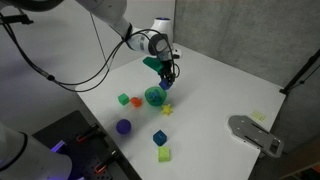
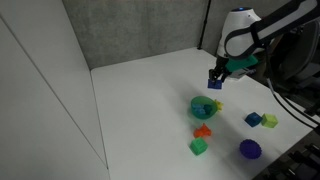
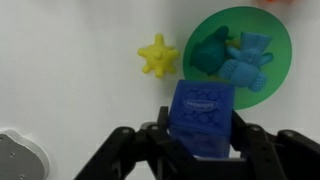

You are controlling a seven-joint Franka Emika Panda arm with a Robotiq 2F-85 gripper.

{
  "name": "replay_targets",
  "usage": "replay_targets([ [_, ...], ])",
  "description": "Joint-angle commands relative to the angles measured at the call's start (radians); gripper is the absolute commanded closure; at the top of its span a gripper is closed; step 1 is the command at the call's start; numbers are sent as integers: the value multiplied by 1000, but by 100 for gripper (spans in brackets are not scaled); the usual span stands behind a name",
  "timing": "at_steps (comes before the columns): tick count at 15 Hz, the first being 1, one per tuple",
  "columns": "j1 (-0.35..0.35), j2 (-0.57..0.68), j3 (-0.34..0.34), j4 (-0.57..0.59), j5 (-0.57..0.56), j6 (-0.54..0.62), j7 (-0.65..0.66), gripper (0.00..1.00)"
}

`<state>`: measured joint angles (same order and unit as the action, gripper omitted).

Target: Remove the blue block from the green bowl and put it on the table.

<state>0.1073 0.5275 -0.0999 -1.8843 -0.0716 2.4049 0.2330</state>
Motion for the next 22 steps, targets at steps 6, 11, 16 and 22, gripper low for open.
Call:
replay_targets([
  [6,-73,-135,-78,-194,-91,-105,6,69],
  [11,-114,-167,-112,-251,-147,-161,8,19],
  [16,-134,-258,-74,-290,-95,-213,-35,0],
  [22,-114,-443,30,-319,25,-360,-104,0],
])
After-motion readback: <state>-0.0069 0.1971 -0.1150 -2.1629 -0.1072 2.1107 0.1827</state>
